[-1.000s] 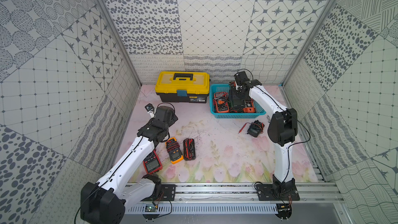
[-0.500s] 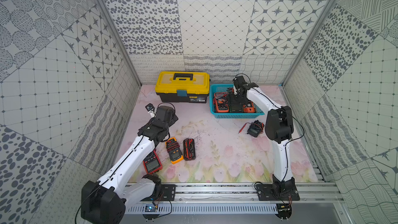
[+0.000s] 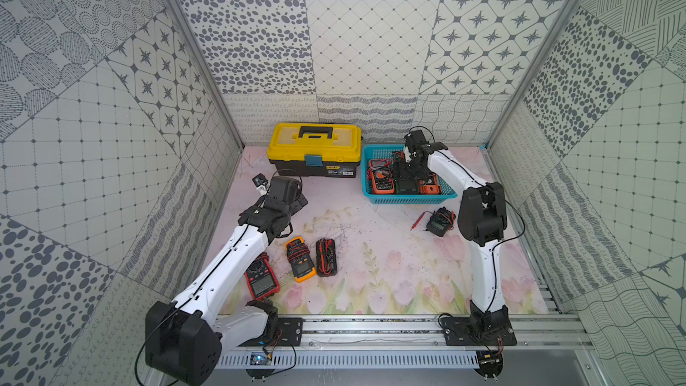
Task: Put the multimeter into the basket
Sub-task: Place the multimeter in the basket.
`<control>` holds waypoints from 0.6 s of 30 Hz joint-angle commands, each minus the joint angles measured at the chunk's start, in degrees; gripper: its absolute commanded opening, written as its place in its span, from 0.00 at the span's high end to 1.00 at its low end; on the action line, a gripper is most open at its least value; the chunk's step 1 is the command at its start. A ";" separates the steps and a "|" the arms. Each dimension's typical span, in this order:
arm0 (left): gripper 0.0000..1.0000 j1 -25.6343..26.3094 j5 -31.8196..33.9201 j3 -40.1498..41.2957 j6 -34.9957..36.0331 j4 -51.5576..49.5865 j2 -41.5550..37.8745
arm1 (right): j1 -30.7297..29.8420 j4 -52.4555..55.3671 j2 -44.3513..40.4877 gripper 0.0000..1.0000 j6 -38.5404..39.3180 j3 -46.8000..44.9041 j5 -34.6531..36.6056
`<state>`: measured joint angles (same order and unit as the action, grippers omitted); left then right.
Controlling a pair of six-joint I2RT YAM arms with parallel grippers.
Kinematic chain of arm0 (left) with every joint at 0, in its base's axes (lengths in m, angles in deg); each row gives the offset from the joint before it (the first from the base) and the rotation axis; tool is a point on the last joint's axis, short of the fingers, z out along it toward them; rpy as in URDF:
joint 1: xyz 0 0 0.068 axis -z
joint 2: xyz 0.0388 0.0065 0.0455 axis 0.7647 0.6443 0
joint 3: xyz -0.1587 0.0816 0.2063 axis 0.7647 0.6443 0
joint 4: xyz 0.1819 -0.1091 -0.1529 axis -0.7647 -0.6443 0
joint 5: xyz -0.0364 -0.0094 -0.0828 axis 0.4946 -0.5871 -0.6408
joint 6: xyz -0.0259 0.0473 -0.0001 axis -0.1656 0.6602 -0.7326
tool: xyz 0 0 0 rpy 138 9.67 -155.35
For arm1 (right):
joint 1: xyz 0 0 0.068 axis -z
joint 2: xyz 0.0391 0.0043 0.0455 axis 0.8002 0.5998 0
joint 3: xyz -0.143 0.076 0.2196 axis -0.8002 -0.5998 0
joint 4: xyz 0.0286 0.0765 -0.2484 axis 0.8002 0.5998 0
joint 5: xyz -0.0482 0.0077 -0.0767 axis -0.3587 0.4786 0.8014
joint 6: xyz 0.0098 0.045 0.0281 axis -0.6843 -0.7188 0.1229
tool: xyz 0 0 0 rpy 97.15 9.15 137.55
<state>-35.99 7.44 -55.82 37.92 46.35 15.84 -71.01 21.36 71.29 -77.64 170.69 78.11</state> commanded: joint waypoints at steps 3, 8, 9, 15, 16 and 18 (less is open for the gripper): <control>0.01 -7.45 -10.74 0.53 0.65 -12.26 0.39 | -0.33 -0.87 -0.90 0.02 1.08 0.42 -2.42; 0.01 -11.62 -10.73 1.37 1.13 -18.04 -0.58 | -0.33 -0.76 -3.51 0.02 1.06 0.65 -3.02; 0.01 -12.92 -11.66 1.69 1.45 -18.78 -0.62 | -0.33 -0.75 -4.00 0.02 0.98 0.62 -2.95; 0.01 -18.85 -16.67 5.34 1.18 -19.13 -2.57 | -0.41 -0.88 -6.08 0.02 0.79 0.34 -1.81; 0.01 -18.81 -16.56 5.66 1.06 -19.01 -2.98 | -0.41 -0.96 -6.30 0.02 0.74 -0.08 -1.72; 0.01 -18.75 -16.34 5.69 0.87 -19.04 -3.42 | -0.50 -1.27 -6.88 0.02 0.62 -0.82 -1.64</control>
<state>-53.30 -4.76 -50.97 38.21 31.51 13.65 -71.14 21.60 67.16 -77.40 170.67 76.97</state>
